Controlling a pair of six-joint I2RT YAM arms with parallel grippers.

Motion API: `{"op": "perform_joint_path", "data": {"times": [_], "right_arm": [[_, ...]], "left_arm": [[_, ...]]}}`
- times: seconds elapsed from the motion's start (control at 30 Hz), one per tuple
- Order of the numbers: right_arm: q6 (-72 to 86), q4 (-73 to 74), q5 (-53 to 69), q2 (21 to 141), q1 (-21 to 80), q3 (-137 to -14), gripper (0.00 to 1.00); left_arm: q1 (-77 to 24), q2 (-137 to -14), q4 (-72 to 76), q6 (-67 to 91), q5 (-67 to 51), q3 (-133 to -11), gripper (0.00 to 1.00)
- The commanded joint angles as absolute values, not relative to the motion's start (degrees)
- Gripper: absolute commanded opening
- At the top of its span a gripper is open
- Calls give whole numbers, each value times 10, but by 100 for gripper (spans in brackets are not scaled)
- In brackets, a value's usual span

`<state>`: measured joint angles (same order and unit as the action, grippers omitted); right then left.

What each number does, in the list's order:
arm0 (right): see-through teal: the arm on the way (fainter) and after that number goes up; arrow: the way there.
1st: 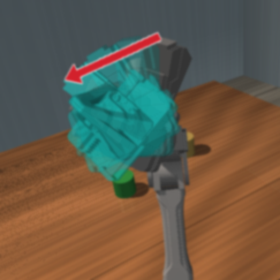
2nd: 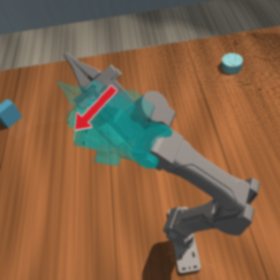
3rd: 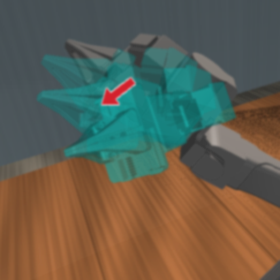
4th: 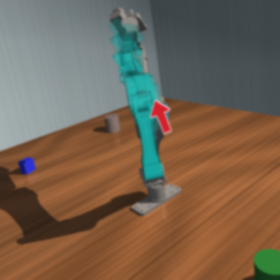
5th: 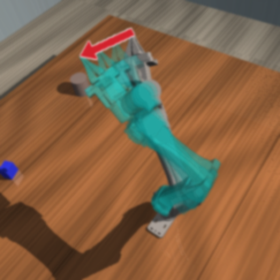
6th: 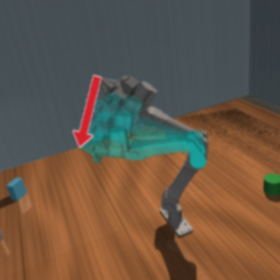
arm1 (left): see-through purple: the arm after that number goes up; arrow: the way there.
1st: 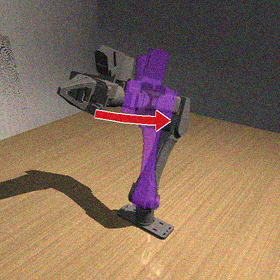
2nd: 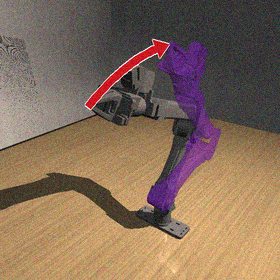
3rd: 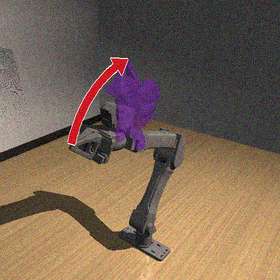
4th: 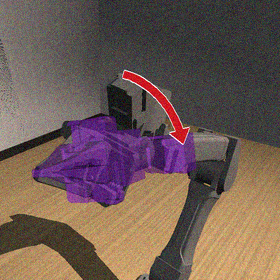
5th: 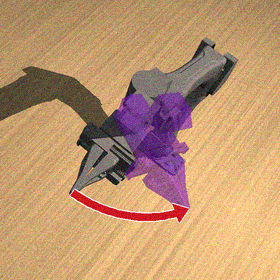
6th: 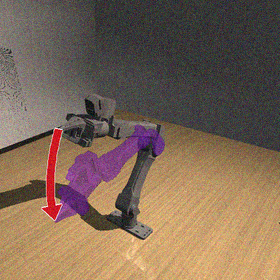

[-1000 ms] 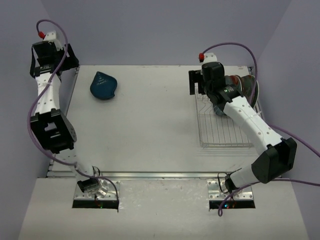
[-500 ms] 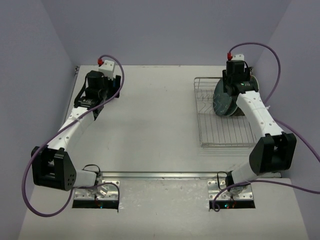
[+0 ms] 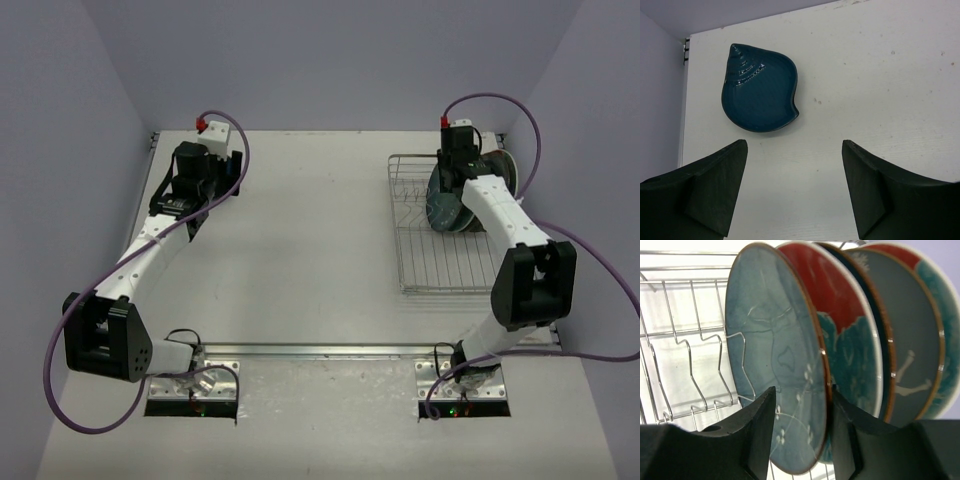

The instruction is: Unload the plates from the dish rack

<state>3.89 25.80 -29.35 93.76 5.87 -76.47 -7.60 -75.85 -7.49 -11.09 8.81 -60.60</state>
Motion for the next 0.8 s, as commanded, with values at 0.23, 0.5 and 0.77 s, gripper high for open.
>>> {"op": "perform_joint_path", "data": {"times": [0.23,0.5,0.77], "right_arm": [[107,297,-177,999,4,-813,5],[104,299,-153,916,4,-818,0],[72,320,-155,852,4,-889,0]], "left_arm": [[-83,-755,-63,-76,45,-620,77],[-83,-769,-67,-55,26,-631,79],[-83,-773,-84,-46,16,-654,94]]}}
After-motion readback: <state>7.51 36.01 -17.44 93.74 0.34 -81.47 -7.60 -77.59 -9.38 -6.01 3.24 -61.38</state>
